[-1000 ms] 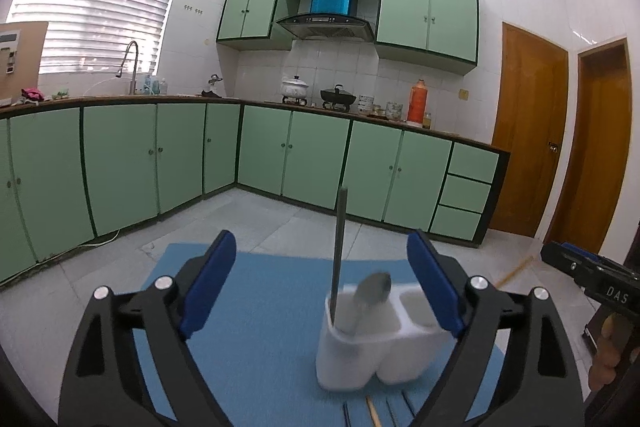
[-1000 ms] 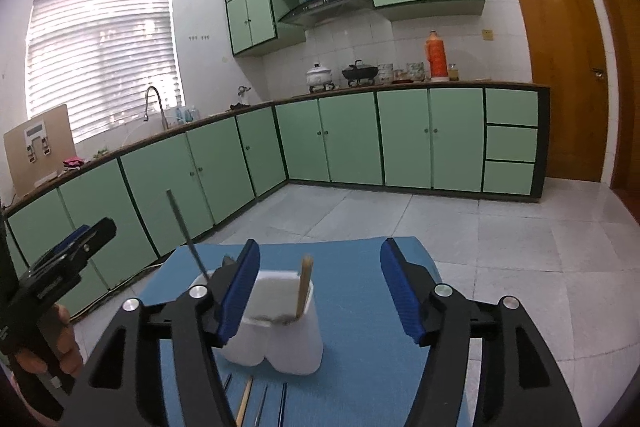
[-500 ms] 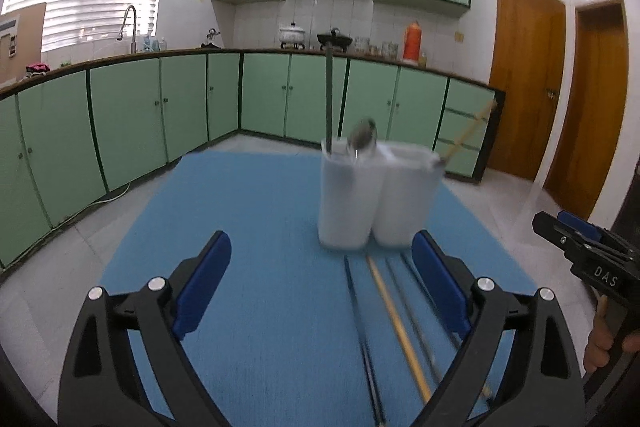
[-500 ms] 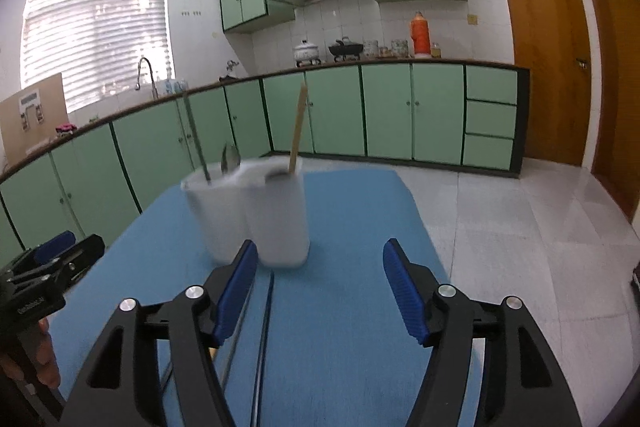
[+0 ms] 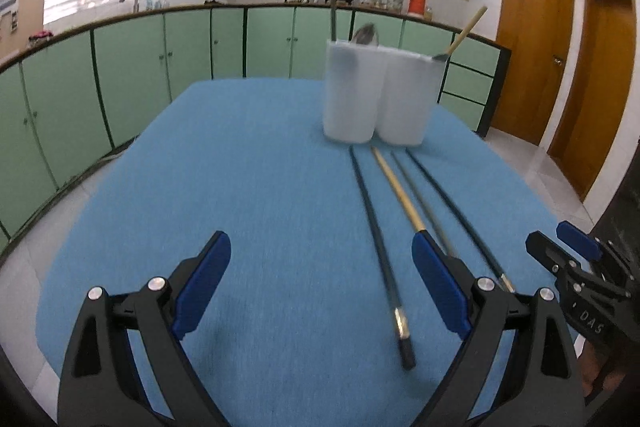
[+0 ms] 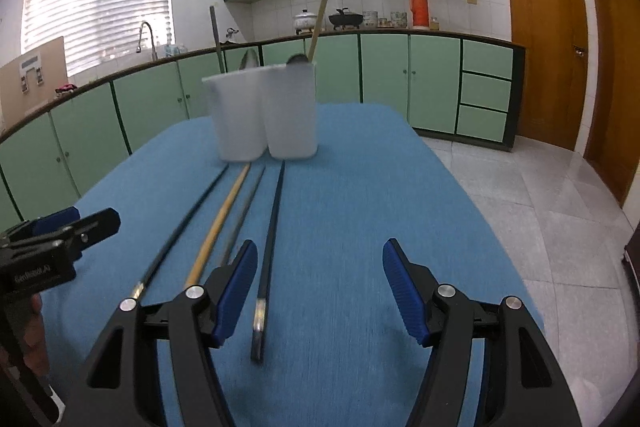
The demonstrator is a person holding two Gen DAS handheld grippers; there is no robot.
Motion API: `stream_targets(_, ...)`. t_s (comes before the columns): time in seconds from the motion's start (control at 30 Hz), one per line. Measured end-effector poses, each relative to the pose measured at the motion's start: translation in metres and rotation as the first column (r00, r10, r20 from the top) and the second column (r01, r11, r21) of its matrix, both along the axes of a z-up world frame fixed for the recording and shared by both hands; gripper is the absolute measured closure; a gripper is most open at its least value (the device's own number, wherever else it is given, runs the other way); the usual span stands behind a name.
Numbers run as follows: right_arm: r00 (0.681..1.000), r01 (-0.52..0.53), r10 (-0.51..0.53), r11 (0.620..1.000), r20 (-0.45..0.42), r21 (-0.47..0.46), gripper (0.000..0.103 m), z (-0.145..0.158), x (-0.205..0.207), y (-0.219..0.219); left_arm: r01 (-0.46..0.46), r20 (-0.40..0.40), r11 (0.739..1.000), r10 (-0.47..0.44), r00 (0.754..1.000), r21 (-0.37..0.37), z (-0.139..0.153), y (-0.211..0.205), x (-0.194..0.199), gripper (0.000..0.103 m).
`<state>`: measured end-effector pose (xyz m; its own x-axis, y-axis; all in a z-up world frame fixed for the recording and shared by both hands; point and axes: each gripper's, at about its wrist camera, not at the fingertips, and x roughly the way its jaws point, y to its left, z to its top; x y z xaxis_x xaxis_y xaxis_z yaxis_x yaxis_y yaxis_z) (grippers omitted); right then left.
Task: Organize utensils
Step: 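Close the right tool on the black gold-banded chopstick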
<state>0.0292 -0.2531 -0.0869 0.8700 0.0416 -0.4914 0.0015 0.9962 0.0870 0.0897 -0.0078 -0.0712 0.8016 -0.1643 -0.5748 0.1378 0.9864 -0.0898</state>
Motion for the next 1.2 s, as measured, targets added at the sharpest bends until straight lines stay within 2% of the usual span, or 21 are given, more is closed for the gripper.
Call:
stream_targets(0.3,0.999,-0.041,0.041,0.998,0.016,-0.042,0.054,-0.02,-0.018,0.015,-0.015,-0.001,0.999,0.015,1.0,0.028,-0.017,-0.001,-0.017,0.014)
stream_targets(0.63,0.996,-0.061,0.067,0.993,0.053,-0.105,0.069,-0.035,-0.026,0.028,-0.006,0.0,0.999,0.006,1.0,0.039,-0.02,-0.005,-0.025,0.014)
stream_targets(0.83,0.994,-0.073,0.082,0.992,0.076,-0.105,0.081,-0.037,-0.029,0.031,-0.005,0.003,0.999,0.005,1.0,0.038,-0.022,-0.009,-0.027,0.014)
stream_targets(0.97,0.992,-0.094,0.102,0.991,0.08,-0.096,0.096,-0.038,-0.029,0.032,0.003,0.009,0.999,-0.003,1.0,0.04,-0.024,-0.011,-0.03,0.014)
stream_targets(1.17,0.994,-0.065,0.072,0.994,0.083,-0.083,0.096,-0.036,-0.031,0.026,0.02,-0.002,0.999,-0.02,1.0,0.047,-0.028,-0.016,-0.031,0.014)
stream_targets(1.2,0.994,-0.061,0.068,0.995,0.083,-0.082,0.096,-0.035,-0.031,0.024,0.022,-0.004,0.998,-0.022,1.0,0.051,-0.029,-0.017,-0.031,0.019)
